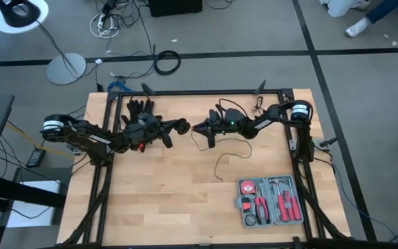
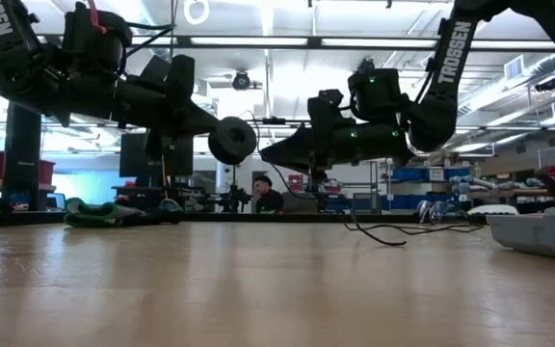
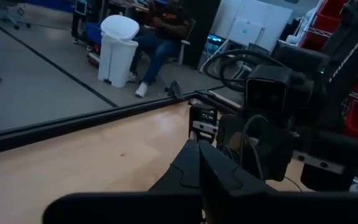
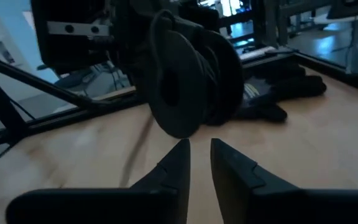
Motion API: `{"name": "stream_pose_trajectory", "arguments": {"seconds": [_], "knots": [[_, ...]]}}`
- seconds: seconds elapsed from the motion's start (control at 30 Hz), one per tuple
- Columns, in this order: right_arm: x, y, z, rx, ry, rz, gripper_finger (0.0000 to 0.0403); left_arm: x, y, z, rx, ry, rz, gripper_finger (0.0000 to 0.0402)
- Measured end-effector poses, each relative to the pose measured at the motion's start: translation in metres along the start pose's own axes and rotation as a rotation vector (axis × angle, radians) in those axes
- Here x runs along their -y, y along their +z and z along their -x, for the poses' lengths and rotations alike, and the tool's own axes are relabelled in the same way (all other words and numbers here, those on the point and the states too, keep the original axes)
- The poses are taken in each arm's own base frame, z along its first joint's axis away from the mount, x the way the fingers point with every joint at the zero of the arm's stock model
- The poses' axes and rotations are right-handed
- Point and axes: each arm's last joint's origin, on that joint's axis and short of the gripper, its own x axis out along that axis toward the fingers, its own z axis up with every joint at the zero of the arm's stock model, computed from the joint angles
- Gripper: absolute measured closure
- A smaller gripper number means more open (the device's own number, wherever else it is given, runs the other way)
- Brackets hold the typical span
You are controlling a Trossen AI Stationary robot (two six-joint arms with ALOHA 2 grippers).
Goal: Coil cords
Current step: Coil the black wire
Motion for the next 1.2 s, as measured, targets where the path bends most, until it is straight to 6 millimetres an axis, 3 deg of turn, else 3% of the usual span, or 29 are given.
{"name": "stream_pose_trajectory", "arguments": {"seconds": [0.53, 0.8, 1.2], "knots": [[0.000, 0.014, -0.013, 0.013, 0.030, 0.023, 0.0335, 0.001, 0.000, 0.000, -0.011, -0.034, 0.006, 0.0401], [0.002, 0.015, -0.012, 0.010, 0.078, 0.050, 0.0394, 0.001, -0.001, 0.000, -0.030, -0.045, 0.009, 0.0401], [0.009, 0.017, -0.009, 0.017, 0.088, 0.050, 0.0400, -0.003, -0.013, 0.001, -0.158, -0.028, 0.054, 0.0401]]}}
